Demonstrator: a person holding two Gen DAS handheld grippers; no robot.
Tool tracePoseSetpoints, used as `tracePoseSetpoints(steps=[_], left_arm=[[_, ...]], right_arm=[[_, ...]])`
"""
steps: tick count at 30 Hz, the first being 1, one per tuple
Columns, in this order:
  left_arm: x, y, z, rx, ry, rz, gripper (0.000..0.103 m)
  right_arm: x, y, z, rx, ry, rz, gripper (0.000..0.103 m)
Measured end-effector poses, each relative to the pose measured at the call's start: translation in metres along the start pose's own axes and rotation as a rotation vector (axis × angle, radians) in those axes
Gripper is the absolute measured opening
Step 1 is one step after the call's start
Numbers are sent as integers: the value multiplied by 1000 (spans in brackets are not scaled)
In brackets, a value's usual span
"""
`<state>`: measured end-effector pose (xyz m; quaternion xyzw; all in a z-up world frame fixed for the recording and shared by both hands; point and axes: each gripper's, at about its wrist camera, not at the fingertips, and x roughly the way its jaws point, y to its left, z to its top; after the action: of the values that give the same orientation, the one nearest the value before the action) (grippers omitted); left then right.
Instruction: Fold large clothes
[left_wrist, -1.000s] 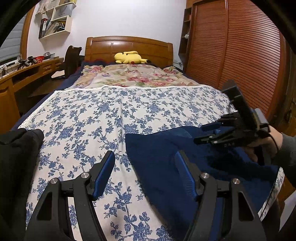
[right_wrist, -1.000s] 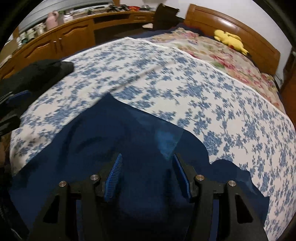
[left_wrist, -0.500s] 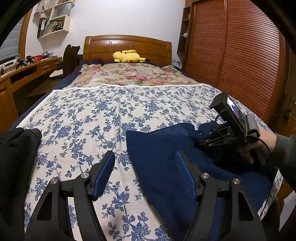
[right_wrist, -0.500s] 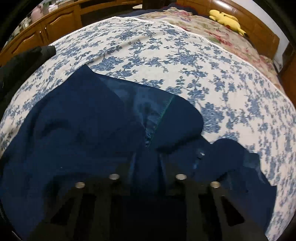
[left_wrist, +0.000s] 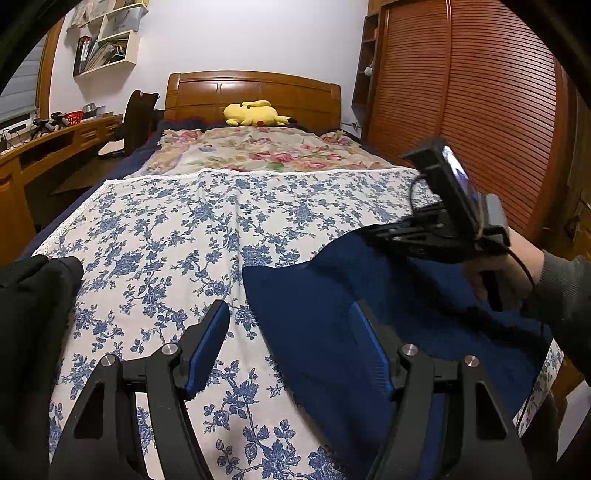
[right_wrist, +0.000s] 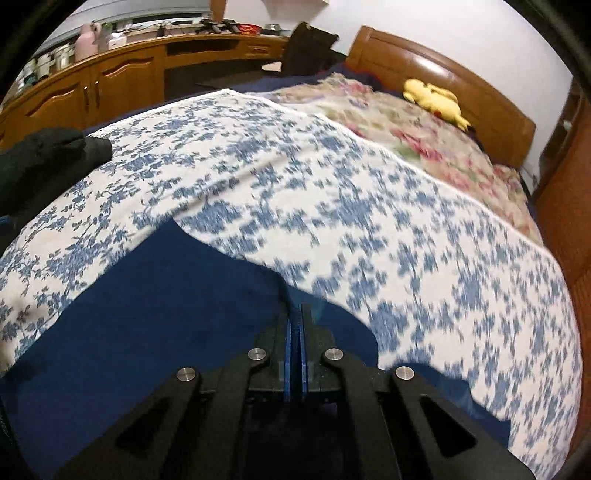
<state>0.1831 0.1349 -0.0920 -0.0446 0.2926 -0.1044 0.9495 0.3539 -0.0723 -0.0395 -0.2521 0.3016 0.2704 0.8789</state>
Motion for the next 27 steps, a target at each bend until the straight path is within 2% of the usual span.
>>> tracePoseSetpoints(steps=[6, 12, 14, 16, 18, 22, 27], left_arm=[[1, 0, 0, 0, 0, 0, 69], [0, -4, 2, 6, -2, -9, 69], [1, -7, 4, 10, -3, -13, 69], [2, -11, 6, 13, -5, -18, 69], [3, -17, 8, 20, -6, -26, 69], [7, -33, 14, 36, -11, -52, 69], [10, -59, 22, 63, -25, -97, 69]], right_arm=[[17, 5, 3, -18, 13, -24, 3], [19, -9, 6, 36, 13, -44, 3], [12, -17, 6, 81, -1, -42, 11], [2, -23, 6, 101, -17, -54, 34], [-12, -29, 3, 117, -41, -67, 47], [-42, -50, -13, 158, -55, -106, 49], [-73, -88, -52, 215, -26, -174, 49]])
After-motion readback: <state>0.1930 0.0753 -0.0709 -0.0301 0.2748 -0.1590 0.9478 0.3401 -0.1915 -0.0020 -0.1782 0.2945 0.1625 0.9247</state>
